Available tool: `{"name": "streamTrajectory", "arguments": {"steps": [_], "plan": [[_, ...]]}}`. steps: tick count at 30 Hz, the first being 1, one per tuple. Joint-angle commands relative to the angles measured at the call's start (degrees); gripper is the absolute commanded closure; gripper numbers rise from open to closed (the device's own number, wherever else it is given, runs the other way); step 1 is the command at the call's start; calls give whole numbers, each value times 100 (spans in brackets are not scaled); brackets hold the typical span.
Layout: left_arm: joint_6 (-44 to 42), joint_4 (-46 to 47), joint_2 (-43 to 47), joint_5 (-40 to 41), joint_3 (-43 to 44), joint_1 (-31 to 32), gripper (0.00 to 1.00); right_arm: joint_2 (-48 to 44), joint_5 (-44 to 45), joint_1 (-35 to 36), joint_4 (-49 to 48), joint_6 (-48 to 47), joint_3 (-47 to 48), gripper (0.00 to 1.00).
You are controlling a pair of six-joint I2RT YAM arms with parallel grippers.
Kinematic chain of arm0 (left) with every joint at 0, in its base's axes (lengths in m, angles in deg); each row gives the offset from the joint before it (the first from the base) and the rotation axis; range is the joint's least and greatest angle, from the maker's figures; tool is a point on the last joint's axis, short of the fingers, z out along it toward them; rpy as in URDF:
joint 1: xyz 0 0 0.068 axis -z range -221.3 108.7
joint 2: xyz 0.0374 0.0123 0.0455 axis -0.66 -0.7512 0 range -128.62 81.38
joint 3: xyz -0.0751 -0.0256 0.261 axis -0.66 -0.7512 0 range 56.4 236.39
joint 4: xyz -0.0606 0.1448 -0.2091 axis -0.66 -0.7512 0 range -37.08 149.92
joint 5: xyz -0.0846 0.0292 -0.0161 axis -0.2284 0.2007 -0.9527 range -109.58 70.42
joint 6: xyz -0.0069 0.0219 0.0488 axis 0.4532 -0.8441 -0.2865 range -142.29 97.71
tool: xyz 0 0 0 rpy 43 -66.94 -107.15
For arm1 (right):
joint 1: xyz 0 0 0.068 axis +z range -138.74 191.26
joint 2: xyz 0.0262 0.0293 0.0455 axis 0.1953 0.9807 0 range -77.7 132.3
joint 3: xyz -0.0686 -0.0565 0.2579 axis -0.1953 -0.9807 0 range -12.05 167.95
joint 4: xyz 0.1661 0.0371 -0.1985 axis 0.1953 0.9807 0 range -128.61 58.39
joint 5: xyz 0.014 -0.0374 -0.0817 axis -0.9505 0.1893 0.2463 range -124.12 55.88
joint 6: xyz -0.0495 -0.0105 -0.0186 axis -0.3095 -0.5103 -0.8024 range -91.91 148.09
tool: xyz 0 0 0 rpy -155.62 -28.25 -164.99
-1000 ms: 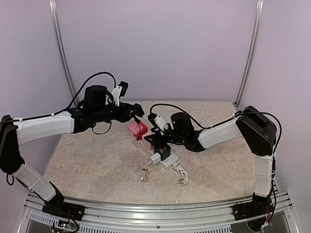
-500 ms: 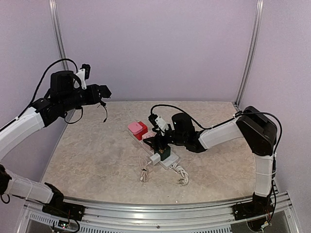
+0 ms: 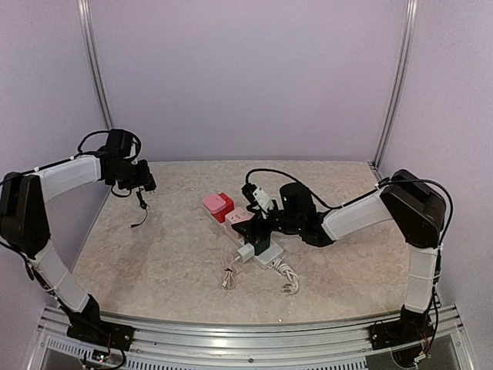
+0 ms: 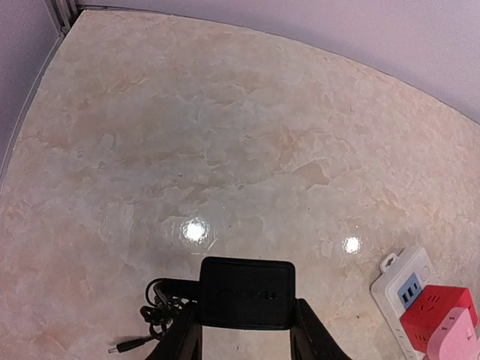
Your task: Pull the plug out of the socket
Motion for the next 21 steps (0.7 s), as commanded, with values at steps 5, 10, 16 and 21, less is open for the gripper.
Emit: {"name": "streamTrajectory", "arguments": {"steps": [5, 10, 16, 21], "plan": [[-385, -616, -2162, -161, 2046, -111, 97, -79, -259, -126, -22, -21, -299, 11], [-438, -790, -3102, -219, 2862, -285, 97, -108, -381, -219, -131, 216, -374, 11], [-432, -871, -3836, -490, 3489, -650, 97, -43, -545, -271, -203, 303, -353, 10], [-384, -562, -4103, -918, 3539, -869, 61, 31, -586, -280, -89, 324, -221, 9]]}}
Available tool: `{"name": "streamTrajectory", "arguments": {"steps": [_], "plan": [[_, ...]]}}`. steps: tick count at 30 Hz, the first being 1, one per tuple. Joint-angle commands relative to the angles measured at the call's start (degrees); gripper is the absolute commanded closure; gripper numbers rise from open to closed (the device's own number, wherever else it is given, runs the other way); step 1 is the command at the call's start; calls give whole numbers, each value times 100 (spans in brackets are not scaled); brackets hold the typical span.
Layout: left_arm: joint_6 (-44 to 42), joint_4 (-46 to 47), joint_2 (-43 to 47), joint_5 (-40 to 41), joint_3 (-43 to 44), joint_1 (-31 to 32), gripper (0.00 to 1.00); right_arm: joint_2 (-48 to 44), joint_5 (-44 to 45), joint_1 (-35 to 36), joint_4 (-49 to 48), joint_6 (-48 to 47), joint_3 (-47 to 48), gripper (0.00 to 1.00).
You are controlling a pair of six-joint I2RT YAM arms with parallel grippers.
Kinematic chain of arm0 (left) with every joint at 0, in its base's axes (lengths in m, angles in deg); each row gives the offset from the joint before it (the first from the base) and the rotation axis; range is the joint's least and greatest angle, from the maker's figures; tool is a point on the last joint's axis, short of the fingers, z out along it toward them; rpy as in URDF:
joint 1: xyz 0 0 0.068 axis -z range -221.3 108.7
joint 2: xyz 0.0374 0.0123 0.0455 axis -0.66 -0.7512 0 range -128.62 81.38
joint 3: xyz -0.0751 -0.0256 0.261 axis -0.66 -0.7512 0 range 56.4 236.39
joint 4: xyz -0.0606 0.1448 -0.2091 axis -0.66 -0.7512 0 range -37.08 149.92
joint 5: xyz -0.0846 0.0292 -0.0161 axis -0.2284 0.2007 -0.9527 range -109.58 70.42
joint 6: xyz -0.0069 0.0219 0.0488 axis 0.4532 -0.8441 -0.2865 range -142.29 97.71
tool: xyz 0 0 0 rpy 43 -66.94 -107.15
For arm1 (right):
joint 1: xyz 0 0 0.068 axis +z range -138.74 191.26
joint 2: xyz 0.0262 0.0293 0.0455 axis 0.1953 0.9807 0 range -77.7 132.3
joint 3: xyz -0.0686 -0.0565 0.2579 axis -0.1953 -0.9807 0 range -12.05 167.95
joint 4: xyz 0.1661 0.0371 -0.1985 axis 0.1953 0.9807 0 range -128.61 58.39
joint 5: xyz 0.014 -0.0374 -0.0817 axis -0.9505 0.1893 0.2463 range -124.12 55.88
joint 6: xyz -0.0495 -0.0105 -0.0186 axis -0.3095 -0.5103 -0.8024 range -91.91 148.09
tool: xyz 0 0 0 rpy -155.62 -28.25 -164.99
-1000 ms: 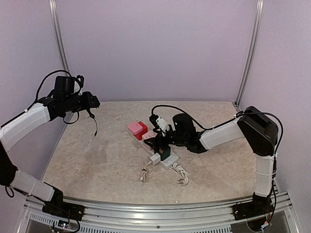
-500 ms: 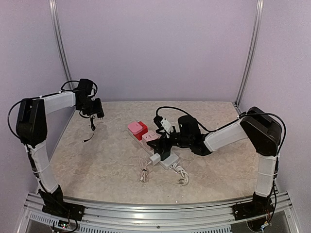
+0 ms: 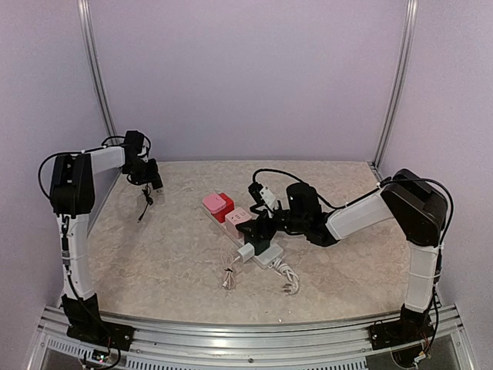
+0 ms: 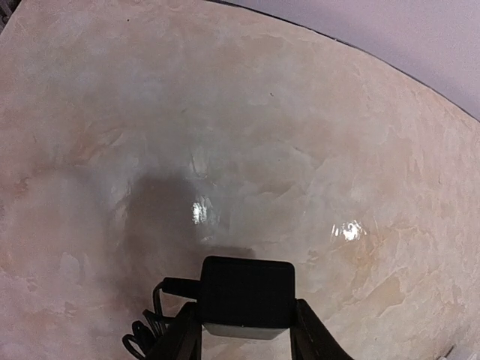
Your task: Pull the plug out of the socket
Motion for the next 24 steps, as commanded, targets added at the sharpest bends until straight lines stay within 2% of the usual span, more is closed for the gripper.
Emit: {"name": "streamTrajectory", "arguments": {"steps": [1, 6, 9, 12, 14, 17, 19, 24], "plan": [[-18, 51, -334, -263, 88, -177, 53, 54, -75, -39, 189, 48, 10, 9], [-135, 317, -102, -375, 190, -174, 17, -55, 81, -69, 322, 44, 46, 8], [-181, 123, 125, -361, 481, -128, 13, -133, 110, -66, 795, 85, 254, 8], [-288, 100, 729, -88, 237, 101, 7, -468, 73, -66, 1019, 272, 213, 7], [-306, 420, 1225, -142, -427, 352, 2, -720, 67, -66, 1248, 399, 191, 7], [-212, 1104, 2225, -540, -1649, 657, 1, -1065, 136, -64, 1689, 479, 189, 7], [-213, 1393, 2888, -520, -2357, 962, 1, -1281, 190, -64, 1999, 537, 158, 7], [-429, 1748, 4268, 10, -3840, 2287, 1, -1598, 349, -48, 2840, 667, 139, 8]]}}
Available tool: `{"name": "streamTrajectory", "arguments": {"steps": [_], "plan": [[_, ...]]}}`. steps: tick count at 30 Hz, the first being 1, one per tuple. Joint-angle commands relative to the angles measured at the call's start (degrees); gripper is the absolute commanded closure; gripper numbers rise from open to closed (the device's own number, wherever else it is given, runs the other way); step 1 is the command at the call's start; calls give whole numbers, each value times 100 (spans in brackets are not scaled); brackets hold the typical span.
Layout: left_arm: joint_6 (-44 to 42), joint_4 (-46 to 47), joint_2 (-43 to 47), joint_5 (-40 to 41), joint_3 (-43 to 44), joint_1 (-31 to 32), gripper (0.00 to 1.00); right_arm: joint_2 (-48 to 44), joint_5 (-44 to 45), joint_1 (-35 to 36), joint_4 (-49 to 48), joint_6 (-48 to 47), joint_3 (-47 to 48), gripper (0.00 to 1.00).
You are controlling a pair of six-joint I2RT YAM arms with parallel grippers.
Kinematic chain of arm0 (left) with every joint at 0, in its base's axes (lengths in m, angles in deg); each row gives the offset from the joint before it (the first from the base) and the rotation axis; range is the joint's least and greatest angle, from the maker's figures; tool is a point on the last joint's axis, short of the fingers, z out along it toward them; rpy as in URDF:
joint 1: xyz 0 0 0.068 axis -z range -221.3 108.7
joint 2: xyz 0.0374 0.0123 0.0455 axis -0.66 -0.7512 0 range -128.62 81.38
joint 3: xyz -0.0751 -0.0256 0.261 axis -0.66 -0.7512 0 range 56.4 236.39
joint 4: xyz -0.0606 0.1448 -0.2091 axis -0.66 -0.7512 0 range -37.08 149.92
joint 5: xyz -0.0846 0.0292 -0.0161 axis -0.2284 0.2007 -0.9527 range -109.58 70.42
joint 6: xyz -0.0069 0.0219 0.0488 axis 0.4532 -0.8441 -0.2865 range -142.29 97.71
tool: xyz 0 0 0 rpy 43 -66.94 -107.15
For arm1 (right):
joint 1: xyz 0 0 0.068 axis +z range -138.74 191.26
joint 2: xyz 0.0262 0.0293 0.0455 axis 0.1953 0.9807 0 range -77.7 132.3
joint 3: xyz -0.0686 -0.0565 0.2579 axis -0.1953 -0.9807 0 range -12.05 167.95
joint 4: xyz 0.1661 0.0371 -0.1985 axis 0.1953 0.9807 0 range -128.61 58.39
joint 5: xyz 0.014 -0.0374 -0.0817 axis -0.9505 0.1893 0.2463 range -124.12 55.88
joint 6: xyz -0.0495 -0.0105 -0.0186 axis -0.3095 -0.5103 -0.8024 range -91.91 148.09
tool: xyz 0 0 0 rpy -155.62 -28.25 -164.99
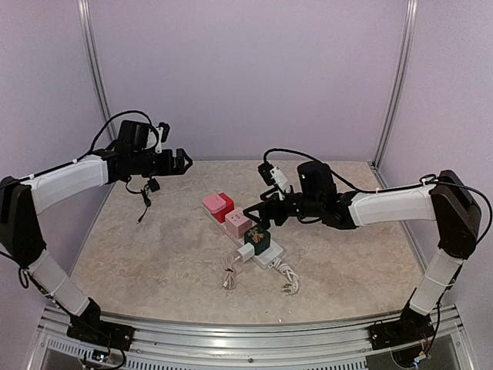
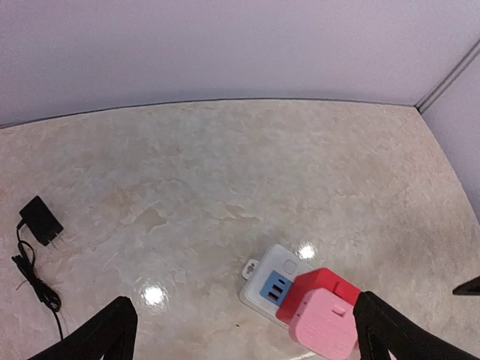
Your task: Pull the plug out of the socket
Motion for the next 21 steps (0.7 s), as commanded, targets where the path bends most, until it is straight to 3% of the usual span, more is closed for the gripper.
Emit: {"name": "streamTrajectory", "arguments": {"steps": [1, 9, 14, 21], "plan": [[-237, 331, 903, 447, -1138, 1082, 1, -235, 195, -21, 1155, 211, -10, 8], [-249, 665, 2099, 688, -2696, 2978, 7, -381, 285, -9, 1873, 373, -143, 10], [-277, 841, 2000, 668, -2997, 3395, 12, -208, 335, -37, 2240, 390, -56, 11], [-469, 799, 1062, 688, -2540, 3702, 20, -140, 73, -37, 2130, 577, -61, 13]]}}
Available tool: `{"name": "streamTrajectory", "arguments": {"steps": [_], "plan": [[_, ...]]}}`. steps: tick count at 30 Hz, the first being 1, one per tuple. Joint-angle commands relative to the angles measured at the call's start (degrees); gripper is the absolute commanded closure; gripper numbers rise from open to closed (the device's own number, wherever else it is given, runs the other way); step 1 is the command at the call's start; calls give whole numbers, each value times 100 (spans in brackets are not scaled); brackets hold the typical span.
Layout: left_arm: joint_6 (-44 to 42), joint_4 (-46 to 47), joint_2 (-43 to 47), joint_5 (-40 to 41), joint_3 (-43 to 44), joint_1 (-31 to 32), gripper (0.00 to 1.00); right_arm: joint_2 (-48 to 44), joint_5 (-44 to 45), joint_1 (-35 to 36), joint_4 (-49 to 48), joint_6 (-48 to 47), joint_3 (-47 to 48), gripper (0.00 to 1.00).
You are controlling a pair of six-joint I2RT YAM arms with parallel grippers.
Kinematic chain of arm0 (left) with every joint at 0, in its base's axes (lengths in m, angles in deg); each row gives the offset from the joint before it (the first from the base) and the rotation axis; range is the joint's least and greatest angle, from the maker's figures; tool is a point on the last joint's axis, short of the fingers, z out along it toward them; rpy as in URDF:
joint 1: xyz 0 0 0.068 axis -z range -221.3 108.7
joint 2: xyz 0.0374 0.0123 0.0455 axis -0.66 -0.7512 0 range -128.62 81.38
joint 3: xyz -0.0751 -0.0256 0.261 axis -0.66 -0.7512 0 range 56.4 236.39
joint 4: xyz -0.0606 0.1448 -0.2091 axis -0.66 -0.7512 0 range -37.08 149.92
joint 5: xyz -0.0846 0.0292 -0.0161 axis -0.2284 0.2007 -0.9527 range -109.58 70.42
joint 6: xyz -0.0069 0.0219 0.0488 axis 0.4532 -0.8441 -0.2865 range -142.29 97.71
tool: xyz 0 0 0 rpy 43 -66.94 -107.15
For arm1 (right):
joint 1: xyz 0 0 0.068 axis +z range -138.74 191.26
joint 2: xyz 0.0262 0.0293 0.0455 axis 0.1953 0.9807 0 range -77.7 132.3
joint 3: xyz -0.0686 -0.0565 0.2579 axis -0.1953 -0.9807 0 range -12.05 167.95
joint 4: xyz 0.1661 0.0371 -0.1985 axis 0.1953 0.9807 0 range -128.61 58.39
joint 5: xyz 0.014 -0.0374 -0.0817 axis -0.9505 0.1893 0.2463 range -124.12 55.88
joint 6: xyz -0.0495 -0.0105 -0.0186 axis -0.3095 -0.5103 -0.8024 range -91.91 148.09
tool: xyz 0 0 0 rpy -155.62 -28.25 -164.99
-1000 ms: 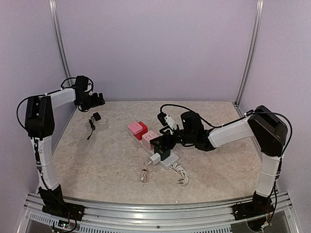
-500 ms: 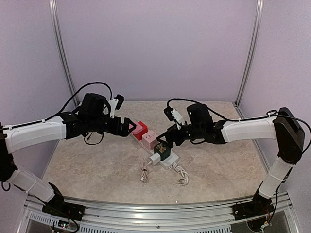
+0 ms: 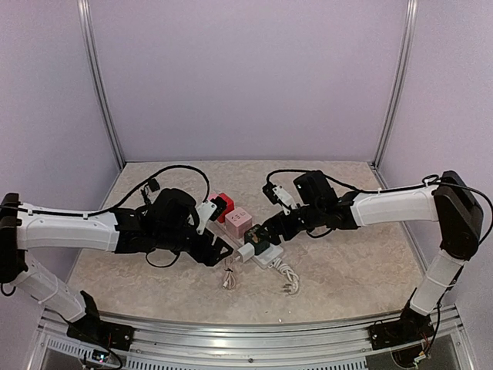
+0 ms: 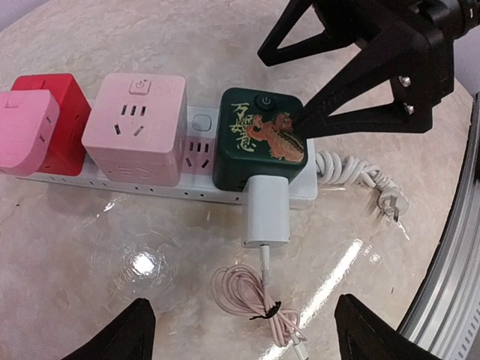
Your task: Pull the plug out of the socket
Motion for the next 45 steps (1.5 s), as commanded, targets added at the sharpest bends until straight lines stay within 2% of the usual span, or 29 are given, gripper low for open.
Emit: {"name": "streamTrajectory", "arguments": {"steps": [1, 6, 15, 23, 36, 42, 45], "plan": [[-185, 203, -529, 78, 302, 167, 20, 79, -198, -36, 93, 197, -11, 14], [-280, 442, -1023, 337, 504, 315, 24, 159, -343, -21, 31, 279, 29, 15], [-392, 1236, -1726, 337, 536, 410, 38, 514, -252, 2, -62, 280, 59, 18], [-505, 1377, -2110, 568, 728, 507, 50, 611, -256, 35, -86, 310, 96, 18], [-362, 1502, -2239, 751, 629, 506, 64, 802, -502, 48, -354, 365, 163, 16], [-372, 1495, -2271, 770, 661, 509, 67, 910, -419, 51, -313, 344, 226, 16], [-358, 1485, -2258, 773, 657, 511, 73, 971, -390, 51, -318, 335, 217, 18]]}}
